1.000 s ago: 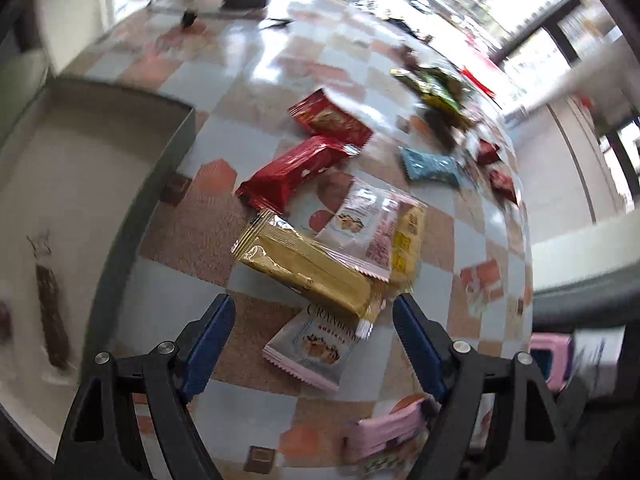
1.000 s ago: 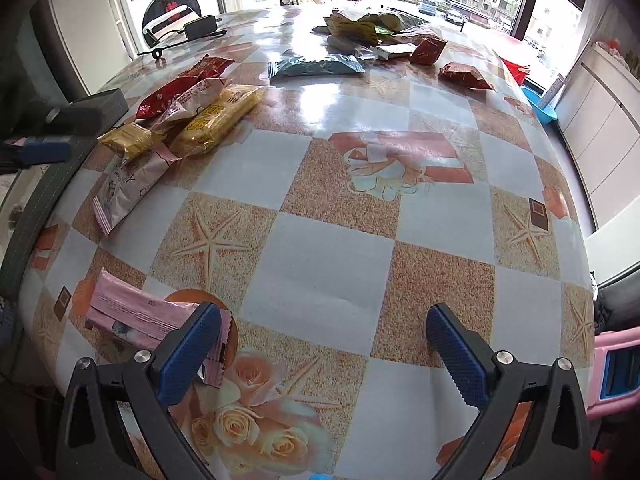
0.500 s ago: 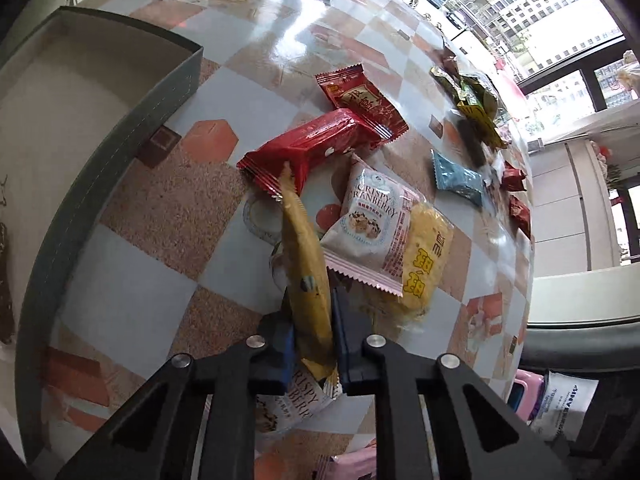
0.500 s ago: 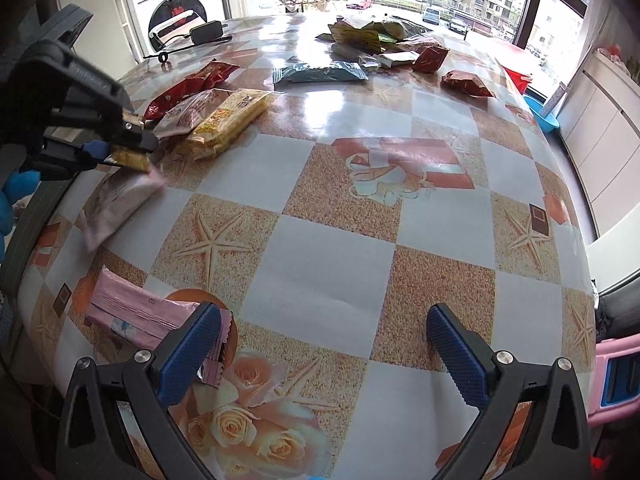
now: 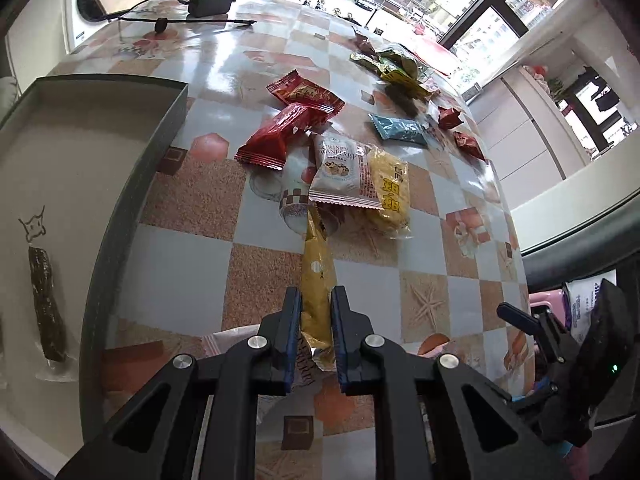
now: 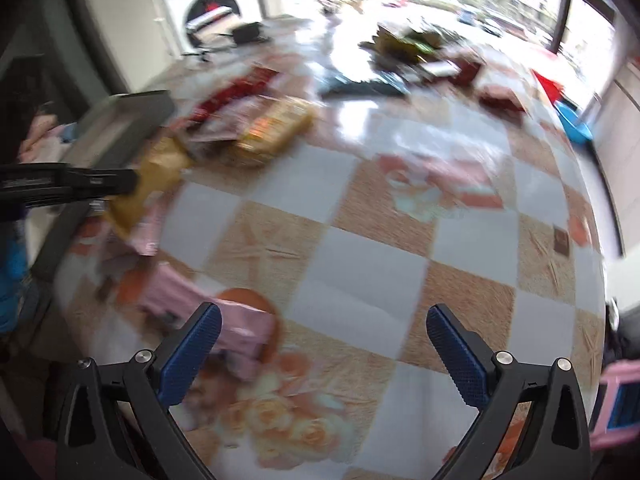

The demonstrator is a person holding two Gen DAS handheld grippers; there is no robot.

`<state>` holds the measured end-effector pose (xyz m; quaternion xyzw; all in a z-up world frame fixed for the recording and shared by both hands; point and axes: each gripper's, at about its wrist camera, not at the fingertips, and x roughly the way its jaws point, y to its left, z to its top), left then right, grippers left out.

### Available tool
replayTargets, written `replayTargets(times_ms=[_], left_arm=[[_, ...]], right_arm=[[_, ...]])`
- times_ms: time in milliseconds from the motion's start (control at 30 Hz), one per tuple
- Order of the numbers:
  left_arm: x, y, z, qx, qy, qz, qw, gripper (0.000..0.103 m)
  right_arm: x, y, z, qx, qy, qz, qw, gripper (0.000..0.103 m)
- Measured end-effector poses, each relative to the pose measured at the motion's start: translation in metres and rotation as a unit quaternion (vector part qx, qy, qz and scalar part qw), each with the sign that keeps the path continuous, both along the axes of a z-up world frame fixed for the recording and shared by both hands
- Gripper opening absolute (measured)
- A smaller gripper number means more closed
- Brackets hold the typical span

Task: Organize snacks
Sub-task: 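Lift gold packet with left tool while right tool grasps pink bar, then carry gold packet with left tool and pink bar with right tool over tray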

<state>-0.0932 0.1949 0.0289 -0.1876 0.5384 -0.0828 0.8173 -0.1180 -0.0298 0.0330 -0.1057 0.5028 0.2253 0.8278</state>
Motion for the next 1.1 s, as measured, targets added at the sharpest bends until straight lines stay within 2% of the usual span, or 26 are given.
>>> replayTargets(times_ms=[67, 100, 200, 233, 367, 533, 567, 600, 633, 667, 700, 833, 1000, 1100], left_arm=[[0.002, -0.003, 0.002, 0.017, -0.001, -0.01, 0.9998, 0.018], [0.005, -0.006, 0.001, 0.028, 0.005, -0.02, 0.9994, 0.024], [0.01, -0.015, -0.004, 0.043, 0.022, -0.045, 0.9978, 0.058], [0.012, -0.019, -0.006, 0.054, 0.026, -0.05, 0.997, 0.06], [0.022, -0.033, -0.016, 0.065, 0.039, -0.057, 0.9954, 0.06], [0.036, -0.059, -0.017, 0.127, 0.037, -0.082, 0.9878, 0.06], [0.037, -0.065, -0.017, 0.142, 0.037, -0.089, 0.9852, 0.058], [0.037, -0.071, -0.016, 0.155, 0.032, -0.096, 0.9828, 0.046], [0.036, -0.074, -0.016, 0.165, 0.028, -0.101, 0.9808, 0.031], [0.035, -0.077, -0.016, 0.167, 0.026, -0.105, 0.9801, 0.027], [0.034, -0.077, -0.016, 0.158, 0.025, -0.105, 0.9815, 0.025], [0.025, -0.068, -0.012, 0.099, 0.013, -0.09, 0.9909, 0.025], [0.015, -0.061, 0.011, 0.064, -0.032, -0.082, 0.9941, 0.025], [0.008, -0.057, 0.026, 0.048, -0.056, -0.083, 0.9939, 0.025]], right_arm=[[-0.012, 0.019, 0.006, -0.024, -0.02, 0.048, 0.998, 0.103], [-0.018, 0.031, 0.005, -0.039, -0.026, 0.073, 0.996, 0.103], [-0.026, 0.061, -0.004, -0.077, -0.032, 0.125, 0.989, 0.103], [-0.025, 0.069, -0.008, -0.086, -0.03, 0.137, 0.986, 0.103], [-0.016, 0.082, -0.022, -0.1, -0.012, 0.147, 0.984, 0.103], [-0.003, 0.076, -0.028, -0.076, 0.033, 0.123, 0.989, 0.1], [-0.001, 0.074, -0.027, -0.071, 0.034, 0.119, 0.99, 0.092], [-0.001, 0.073, -0.025, -0.072, 0.029, 0.116, 0.99, 0.086], [-0.001, 0.071, -0.022, -0.071, 0.028, 0.111, 0.991, 0.067], [0.001, 0.069, -0.018, -0.069, 0.025, 0.102, 0.992, 0.035], [0.002, 0.067, -0.016, -0.067, 0.027, 0.093, 0.993, 0.024], [0.01, 0.047, -0.015, -0.047, 0.034, 0.055, 0.997, 0.024], [0.027, 0.003, -0.011, 0.042, 0.081, -0.019, 0.996, 0.024], [0.036, -0.013, -0.008, 0.066, 0.09, -0.046, 0.993, 0.024]])
